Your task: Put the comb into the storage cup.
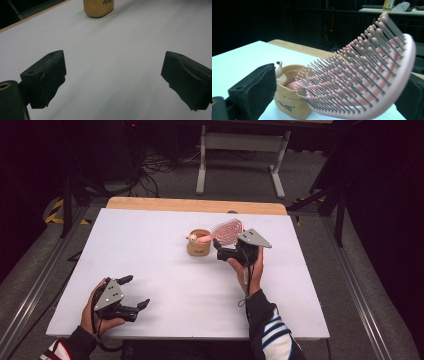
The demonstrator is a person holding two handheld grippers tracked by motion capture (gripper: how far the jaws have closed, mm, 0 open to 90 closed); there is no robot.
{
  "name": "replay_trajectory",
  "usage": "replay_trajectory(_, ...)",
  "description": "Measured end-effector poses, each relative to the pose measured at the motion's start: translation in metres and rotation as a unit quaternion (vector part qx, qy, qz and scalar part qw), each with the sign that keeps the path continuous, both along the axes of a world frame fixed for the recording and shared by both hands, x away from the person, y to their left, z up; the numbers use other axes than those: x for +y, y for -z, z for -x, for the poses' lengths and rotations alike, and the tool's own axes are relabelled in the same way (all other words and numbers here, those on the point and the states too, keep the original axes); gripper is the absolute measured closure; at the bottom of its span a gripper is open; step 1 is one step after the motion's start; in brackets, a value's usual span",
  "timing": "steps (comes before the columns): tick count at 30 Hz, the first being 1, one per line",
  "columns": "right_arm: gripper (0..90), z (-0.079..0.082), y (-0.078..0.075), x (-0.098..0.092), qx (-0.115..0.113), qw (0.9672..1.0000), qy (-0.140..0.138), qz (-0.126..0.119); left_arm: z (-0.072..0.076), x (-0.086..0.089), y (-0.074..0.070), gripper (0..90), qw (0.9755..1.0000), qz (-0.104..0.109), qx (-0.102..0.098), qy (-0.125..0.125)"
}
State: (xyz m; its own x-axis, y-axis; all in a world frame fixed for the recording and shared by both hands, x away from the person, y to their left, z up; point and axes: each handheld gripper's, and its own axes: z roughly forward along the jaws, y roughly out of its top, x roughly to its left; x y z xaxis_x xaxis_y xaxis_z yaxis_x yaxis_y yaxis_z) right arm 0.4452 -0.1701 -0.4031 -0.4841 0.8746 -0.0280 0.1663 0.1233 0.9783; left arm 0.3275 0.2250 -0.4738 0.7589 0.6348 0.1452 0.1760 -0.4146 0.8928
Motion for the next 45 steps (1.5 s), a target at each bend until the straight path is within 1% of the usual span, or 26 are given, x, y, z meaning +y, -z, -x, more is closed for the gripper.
replay_trajectory(2,2.8,0.002,0.0,-0.001,-0.003,1.0,0.006,0.003,0.0,0.0,0.0,6.9,1.0,-0.003,-0.002,0.0)
replay_trajectory(8,3.0,0.009,0.0,-0.007,-0.01,0.9999,0.005,0.0,0.0,-0.001,0.0,6.9,1.0,-0.003,-0.002,0.0)
replay_trajectory(9,3.0,0.01,-0.001,-0.007,-0.011,0.9999,0.005,0.003,0.0,-0.002,0.0,6.9,1.0,-0.004,-0.003,-0.001)
replay_trajectory(12,3.1,0.015,-0.002,-0.007,-0.021,0.9996,0.004,0.019,0.001,-0.002,0.0,6.9,1.0,-0.003,-0.004,-0.001)
replay_trajectory(13,3.1,0.016,-0.003,-0.007,-0.025,0.9991,0.007,0.034,0.001,-0.002,0.0,6.9,1.0,-0.002,-0.004,-0.001)
replay_trajectory(15,3.1,0.019,-0.005,-0.008,-0.034,0.9984,0.007,0.045,0.001,-0.002,0.0,6.9,1.0,-0.005,-0.004,0.0)
replay_trajectory(20,3.1,0.023,-0.008,-0.012,-0.039,0.9985,0.002,0.037,0.001,-0.002,-0.001,6.8,1.0,-0.004,-0.007,0.002)
replay_trajectory(21,3.1,0.026,-0.011,-0.013,-0.046,0.998,0.006,0.043,0.001,-0.001,-0.002,6.7,1.0,-0.002,-0.007,0.003)
replay_trajectory(24,3.2,0.028,-0.013,-0.014,-0.051,0.9979,0.007,0.038,0.001,-0.001,-0.002,6.7,1.0,-0.004,-0.007,0.002)
replay_trajectory(27,4.8,0.031,-0.016,-0.014,-0.056,0.9974,0.007,0.044,0.001,-0.001,-0.002,6.7,1.0,-0.002,-0.007,0.003)
replay_trajectory(28,4.8,0.034,-0.018,-0.015,-0.061,0.997,0.006,0.047,0.002,-0.001,-0.002,6.7,1.0,-0.002,-0.007,0.003)
replay_trajectory(30,4.6,0.035,-0.019,-0.016,-0.065,0.9968,0.008,0.046,0.002,-0.001,-0.003,6.7,1.0,-0.002,-0.009,0.002)
replay_trajectory(34,4.6,0.038,-0.02,-0.018,-0.063,0.9971,0.005,0.041,0.002,-0.001,-0.003,6.7,0.9999,-0.003,-0.01,0.002)
replay_trajectory(36,4.6,0.039,-0.021,-0.02,-0.063,0.997,0.006,0.046,0.002,-0.001,-0.003,6.7,0.9999,-0.001,-0.01,0.003)
replay_trajectory(38,4.5,0.041,-0.021,-0.021,-0.063,0.997,0.006,0.045,0.002,0.0,-0.003,6.7,0.9999,-0.001,-0.011,0.003)
replay_trajectory(40,4.5,0.044,-0.022,-0.022,-0.066,0.9964,0.005,0.052,0.002,0.0,-0.003,6.7,0.9999,0.001,-0.011,0.003)
replay_trajectory(41,4.5,0.045,-0.022,-0.022,-0.066,0.9965,0.004,0.05,0.002,0.0,-0.003,6.7,0.9999,0.002,-0.011,0.003)
replay_trajectory(45,4.3,0.049,-0.022,-0.022,-0.068,0.9962,-0.009,0.054,0.002,0.0,-0.003,6.7,0.9999,-0.001,-0.01,0.005)
